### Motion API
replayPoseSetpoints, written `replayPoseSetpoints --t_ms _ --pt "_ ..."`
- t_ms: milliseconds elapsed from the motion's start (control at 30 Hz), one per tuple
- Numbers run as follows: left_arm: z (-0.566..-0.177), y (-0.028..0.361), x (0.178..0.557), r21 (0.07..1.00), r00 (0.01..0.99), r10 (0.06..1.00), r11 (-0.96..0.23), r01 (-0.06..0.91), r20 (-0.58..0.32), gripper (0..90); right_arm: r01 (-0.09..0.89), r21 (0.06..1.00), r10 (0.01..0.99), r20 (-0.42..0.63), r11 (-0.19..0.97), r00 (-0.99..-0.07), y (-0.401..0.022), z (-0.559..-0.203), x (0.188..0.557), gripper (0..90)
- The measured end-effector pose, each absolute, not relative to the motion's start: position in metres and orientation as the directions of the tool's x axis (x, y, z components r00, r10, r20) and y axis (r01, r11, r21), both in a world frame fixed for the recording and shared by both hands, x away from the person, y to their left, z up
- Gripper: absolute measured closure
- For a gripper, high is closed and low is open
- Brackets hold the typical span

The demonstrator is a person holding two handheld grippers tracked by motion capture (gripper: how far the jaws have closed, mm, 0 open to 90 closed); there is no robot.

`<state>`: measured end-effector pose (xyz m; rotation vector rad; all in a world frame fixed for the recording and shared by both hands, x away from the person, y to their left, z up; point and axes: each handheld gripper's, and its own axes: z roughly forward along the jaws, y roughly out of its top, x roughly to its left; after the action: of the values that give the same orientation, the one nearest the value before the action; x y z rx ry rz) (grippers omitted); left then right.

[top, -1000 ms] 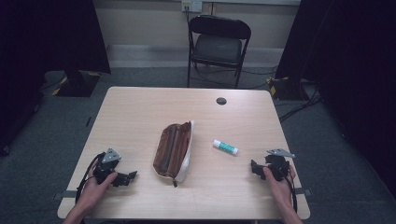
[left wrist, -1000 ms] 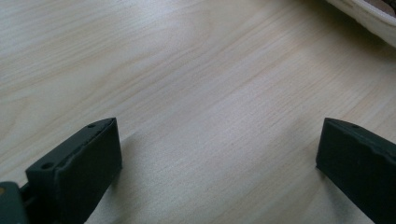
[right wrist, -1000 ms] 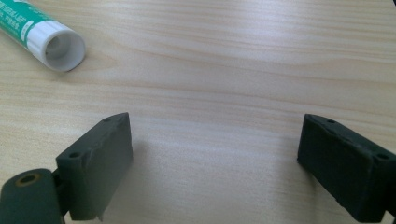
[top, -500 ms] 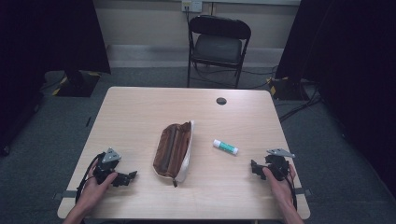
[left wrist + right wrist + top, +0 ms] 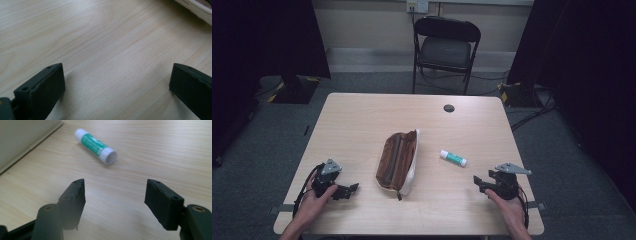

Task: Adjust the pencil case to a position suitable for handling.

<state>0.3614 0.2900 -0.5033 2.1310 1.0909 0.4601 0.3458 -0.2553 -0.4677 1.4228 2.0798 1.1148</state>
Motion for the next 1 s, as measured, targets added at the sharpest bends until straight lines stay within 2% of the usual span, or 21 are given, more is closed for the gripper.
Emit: replayPoseSetpoints --t_ms 33,200,433,467,533,700,833,1000 --pt "-0.503 0.290 0.361 0.715 0.584 0.812 -0.409 0.567 0.001 0.0 0.598 0.783 0.903 0.118 0.171 -0.413 -0.255 -0.468 0.346 32.7" --pt "-0.503 0.290 0.362 0.714 0.587 0.810 -0.413 0.566 0.003 0.0 0.593 0.772 0.866 0.116 0.230 -0.487 -0.231 -0.461 0.343 43.7" --pt "-0.503 0.290 0.361 0.714 0.585 0.811 -0.409 0.568 0.000 0.0 0.553 0.781 0.819 0.095 0.291 -0.566 -0.199 -0.454 0.338 50.1" --pt "-0.503 0.290 0.361 0.714 0.585 0.811 -0.410 0.568 0.001 0.0 0.552 0.779 0.814 0.094 0.299 -0.574 -0.195 -0.453 0.338 53.5" --pt "-0.503 0.290 0.361 0.714 0.585 0.811 -0.410 0.568 0.001 0.0 0.530 0.779 0.773 0.095 0.335 -0.627 -0.178 -0.451 0.335 56.2" --pt "-0.503 0.290 0.362 0.714 0.587 0.810 -0.413 0.566 0.003 0.0 0.496 0.791 0.732 0.093 0.357 -0.675 -0.160 -0.447 0.331 54.3" --pt "-0.503 0.290 0.361 0.714 0.584 0.812 -0.409 0.568 0.001 0.0 0.451 0.794 0.694 0.052 0.407 -0.718 -0.140 -0.445 0.328 49.9" --pt "-0.503 0.290 0.361 0.714 0.585 0.811 -0.409 0.568 -0.001 0.0 0.421 0.803 0.648 0.058 0.422 -0.760 -0.113 -0.439 0.327 41.2"
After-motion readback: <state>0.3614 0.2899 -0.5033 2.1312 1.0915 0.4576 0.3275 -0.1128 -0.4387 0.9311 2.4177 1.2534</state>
